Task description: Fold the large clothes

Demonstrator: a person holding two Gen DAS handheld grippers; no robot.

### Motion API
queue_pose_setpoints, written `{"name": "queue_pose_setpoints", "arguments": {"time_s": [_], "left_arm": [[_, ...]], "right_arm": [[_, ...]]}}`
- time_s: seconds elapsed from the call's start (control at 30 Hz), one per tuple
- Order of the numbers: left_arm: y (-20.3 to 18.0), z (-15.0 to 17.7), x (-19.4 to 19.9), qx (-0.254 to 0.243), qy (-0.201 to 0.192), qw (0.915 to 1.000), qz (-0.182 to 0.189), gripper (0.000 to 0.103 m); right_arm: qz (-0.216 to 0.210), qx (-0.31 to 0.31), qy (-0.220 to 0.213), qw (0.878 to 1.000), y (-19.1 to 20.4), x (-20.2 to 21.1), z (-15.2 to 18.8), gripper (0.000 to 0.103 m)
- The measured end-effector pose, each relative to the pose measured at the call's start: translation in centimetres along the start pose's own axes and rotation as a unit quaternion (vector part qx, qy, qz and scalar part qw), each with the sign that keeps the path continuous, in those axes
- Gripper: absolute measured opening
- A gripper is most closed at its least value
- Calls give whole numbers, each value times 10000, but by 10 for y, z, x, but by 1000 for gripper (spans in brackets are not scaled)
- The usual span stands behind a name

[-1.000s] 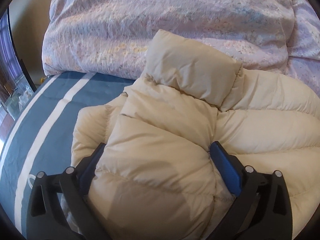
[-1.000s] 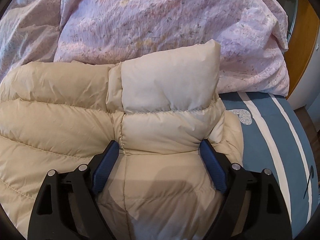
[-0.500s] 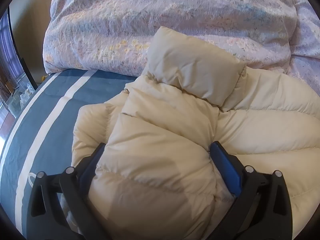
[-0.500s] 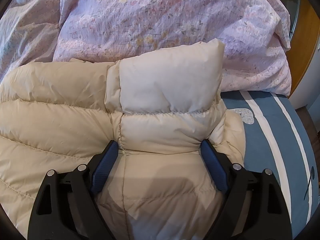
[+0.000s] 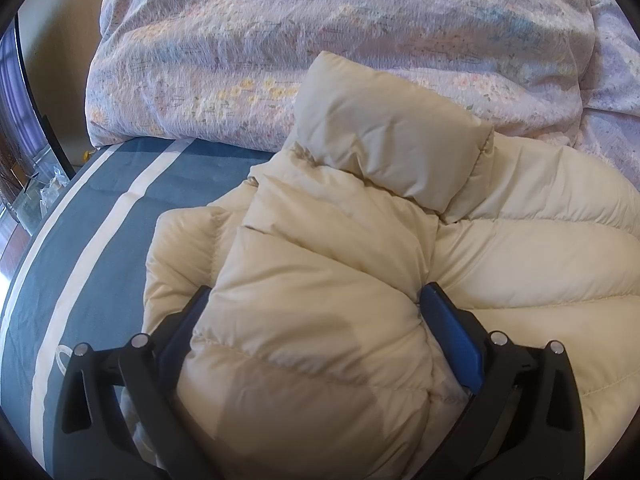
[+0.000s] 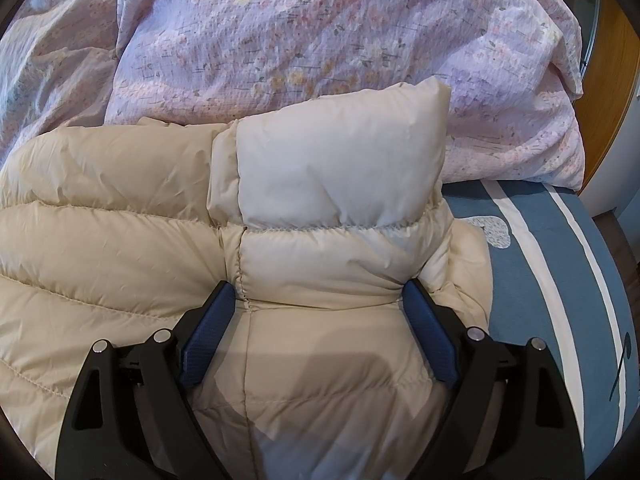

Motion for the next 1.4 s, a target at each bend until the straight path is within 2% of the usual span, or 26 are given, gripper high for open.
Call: {"name": "queue_pose_setpoints", "arguments": {"time_s": [0.43, 0.53, 0.6, 0.7, 0.73, 0.9, 1.07, 1.17, 1.23, 1.3, 1.33, 1.4], "left_arm": [[0, 2, 3, 28, -41, 10000, -27, 101], [3, 10, 21, 159, 80, 9998, 134, 100], [9, 15, 43, 261, 1, 9991, 329, 100], [32, 26, 77, 349, -173, 9988, 297, 100], [38, 30, 83, 384, -190, 9987, 272, 100], [65, 61, 92, 654, 169, 9972, 330, 100], [67, 91, 76, 1096, 566, 9894, 767, 100], [61, 102, 69, 1263, 661, 9849, 986, 98], [57, 106, 69, 1325, 631, 9839, 1022, 95], [54, 109, 71, 1353, 586, 9831, 1083, 90], [53, 108, 71, 1376, 565, 9825, 1120, 83], [48, 108, 74, 1496, 514, 9774, 1402, 65]], "right_arm": [[24, 10, 17, 10000, -1, -2, -2, 88], [-55, 68, 129, 9999, -4, 9, -1, 88], [-296, 9, 87, 9995, -11, 30, -1, 88], [-468, -223, -27, 9987, -34, 61, 1, 89], [-532, -341, 6, 9980, -44, 68, 3, 93], [-702, -798, 572, 9927, -84, 69, 27, 95], [-1151, -1092, 1054, 9817, -83, 60, 53, 95], [-1379, -1208, 1229, 9753, -80, 54, 62, 90], [-1509, -1260, 1172, 9735, -78, 58, 63, 83], [-1741, -1325, 1246, 9678, -75, 60, 65, 63], [-1866, -1415, 1303, 9634, -74, 61, 66, 59], [-2060, -1576, 1332, 9566, -74, 64, 69, 41]]}}
Point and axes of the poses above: each gripper's, at about its wrist camera, not at the fingertips, and x roughly against the way its jaws point, y to its left, z to its underside, the point moved 7 cm from there along -x, roughly the way its jaws point, and after that the axes turned 10 degrees about -x, right-handed, at the moved point
